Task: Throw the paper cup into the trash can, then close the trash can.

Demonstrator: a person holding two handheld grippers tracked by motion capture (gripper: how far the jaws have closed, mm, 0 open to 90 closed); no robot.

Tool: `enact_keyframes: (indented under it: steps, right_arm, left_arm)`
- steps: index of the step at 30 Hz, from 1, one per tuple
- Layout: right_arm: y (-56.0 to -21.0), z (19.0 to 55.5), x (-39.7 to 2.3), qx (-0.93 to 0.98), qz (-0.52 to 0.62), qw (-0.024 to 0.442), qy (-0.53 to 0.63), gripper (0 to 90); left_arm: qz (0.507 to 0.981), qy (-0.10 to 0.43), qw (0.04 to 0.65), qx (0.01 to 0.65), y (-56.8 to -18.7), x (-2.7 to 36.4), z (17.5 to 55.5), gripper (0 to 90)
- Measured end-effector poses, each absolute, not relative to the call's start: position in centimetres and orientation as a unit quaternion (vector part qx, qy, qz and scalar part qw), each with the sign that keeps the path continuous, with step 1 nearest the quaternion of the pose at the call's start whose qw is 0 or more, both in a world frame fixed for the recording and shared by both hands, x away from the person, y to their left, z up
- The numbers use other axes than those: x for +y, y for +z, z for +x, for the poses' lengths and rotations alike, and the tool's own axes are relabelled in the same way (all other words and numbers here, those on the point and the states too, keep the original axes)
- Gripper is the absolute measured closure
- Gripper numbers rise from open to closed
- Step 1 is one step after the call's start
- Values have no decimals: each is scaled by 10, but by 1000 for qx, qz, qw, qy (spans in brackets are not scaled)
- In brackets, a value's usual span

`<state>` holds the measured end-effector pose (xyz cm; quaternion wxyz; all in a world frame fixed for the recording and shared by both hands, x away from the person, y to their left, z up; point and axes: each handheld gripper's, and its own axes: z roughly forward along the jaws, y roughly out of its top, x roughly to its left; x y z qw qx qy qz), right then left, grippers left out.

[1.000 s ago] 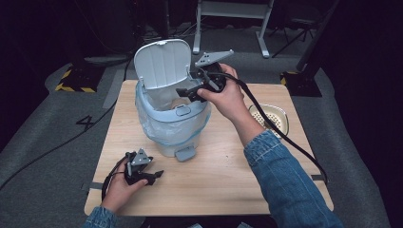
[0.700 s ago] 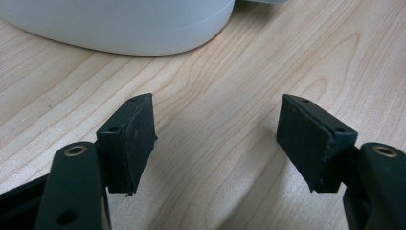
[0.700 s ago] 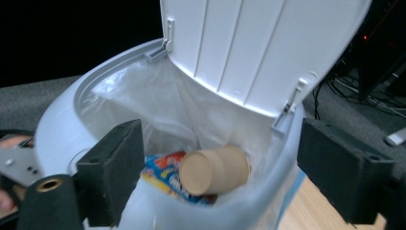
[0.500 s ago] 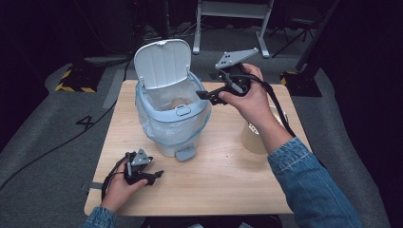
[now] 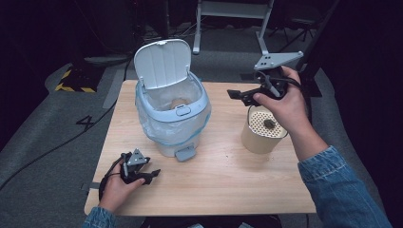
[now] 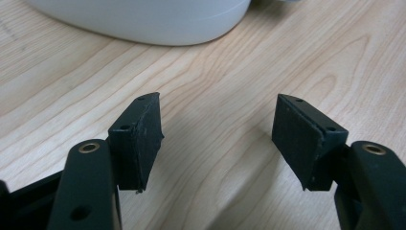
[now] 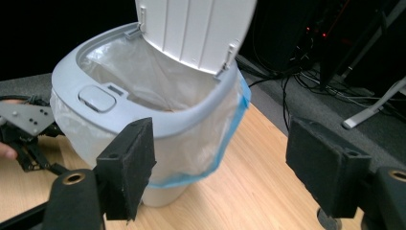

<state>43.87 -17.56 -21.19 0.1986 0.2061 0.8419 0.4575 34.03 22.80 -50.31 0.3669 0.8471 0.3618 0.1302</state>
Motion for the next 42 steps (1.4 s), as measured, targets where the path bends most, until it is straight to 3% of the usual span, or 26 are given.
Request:
enact_keyframes:
  steps: [21, 30, 42]
  right_arm:
    - [-240, 410, -278, 831, 260, 196, 452, 283]
    - [-275, 396, -313, 833, 281, 198, 434, 299]
    - [-350, 371, -350, 821, 317, 161, 447, 295]
  left_arm:
    - [837, 137, 369, 380, -503, 235, 340, 336]
    - [834, 137, 385, 371, -491, 237, 338, 352]
    - [812, 126, 432, 372, -464, 243, 331, 366]
